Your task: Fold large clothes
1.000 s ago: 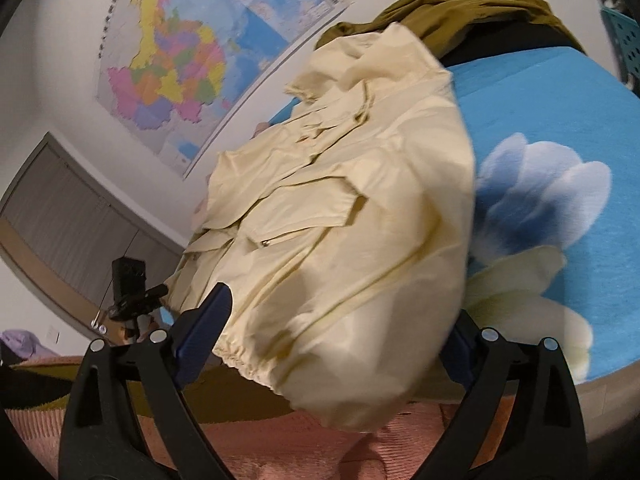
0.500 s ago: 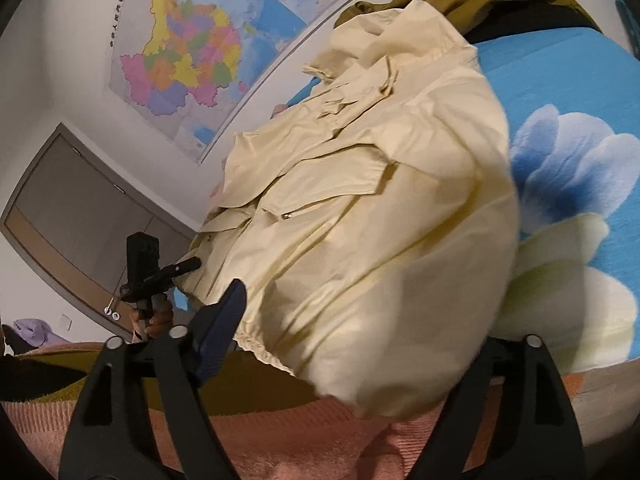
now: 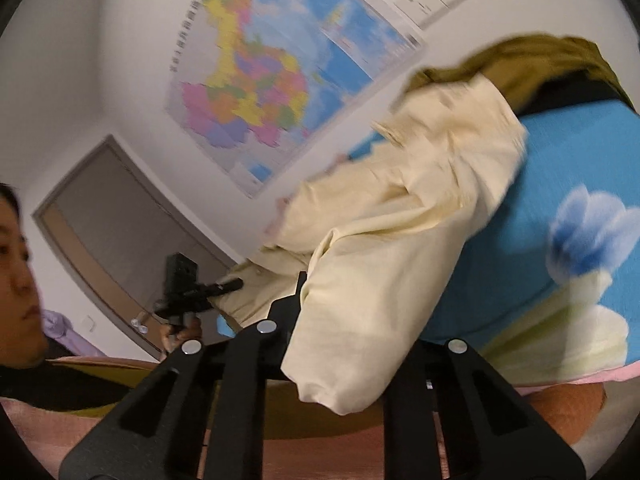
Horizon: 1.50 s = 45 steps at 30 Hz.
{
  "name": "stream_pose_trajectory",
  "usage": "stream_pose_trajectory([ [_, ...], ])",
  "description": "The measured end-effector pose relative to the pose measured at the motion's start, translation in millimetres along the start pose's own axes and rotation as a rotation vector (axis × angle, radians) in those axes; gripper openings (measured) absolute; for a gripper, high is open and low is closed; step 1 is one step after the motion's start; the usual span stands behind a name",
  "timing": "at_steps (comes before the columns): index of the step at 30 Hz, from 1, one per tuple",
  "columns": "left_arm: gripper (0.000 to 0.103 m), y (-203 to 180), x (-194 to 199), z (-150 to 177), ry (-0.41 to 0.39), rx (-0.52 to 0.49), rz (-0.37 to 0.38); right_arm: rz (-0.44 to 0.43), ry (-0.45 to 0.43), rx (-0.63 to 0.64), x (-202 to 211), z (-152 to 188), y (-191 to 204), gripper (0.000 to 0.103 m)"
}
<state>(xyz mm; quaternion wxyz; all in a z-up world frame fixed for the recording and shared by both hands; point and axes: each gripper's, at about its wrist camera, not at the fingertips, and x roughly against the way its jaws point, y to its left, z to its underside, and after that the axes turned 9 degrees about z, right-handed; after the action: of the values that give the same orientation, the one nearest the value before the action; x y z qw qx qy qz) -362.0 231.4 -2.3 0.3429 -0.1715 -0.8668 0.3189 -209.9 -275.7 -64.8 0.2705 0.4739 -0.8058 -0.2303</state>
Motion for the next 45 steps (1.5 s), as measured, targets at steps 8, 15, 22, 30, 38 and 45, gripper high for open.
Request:
stream_pose_trajectory([
  [8,0.024,0.9,38.4,7.3,-0.056,0.013,0.065,-0.045,-0.061,0.022,9.8,-11.8,27.6,0.014],
  [15,0.023,-6.6,33.5,-21.5,-0.062,-0.001,0.061,-0.043,-0.106,-0.033,-2.1,-44.9,15.7,0.014],
  [22,0.023,-11.5,23.3,-68.6,-0.041,-0.003,0.005,-0.044,-0.126,-0.086,-24.3,-83.5,4.5,0.014],
  [30,0.022,-18.4,4.3,-120.1,-0.018,-0.026,-0.045,0.022,-0.129,-0.121,-55.6,-133.7,-12.1,0.014],
  [38,0.021,-26.2,-25.3,-176.9,0.010,-0.064,-0.152,0.090,-0.108,-0.188,-100.3,-177.6,-42.2,0.015],
  [45,0.021,-4.9,-60.0,-218.3,0.055,-0.018,-0.233,0.152,-0.066,-0.215,-133.4,-201.8,-68.7,0.016],
])
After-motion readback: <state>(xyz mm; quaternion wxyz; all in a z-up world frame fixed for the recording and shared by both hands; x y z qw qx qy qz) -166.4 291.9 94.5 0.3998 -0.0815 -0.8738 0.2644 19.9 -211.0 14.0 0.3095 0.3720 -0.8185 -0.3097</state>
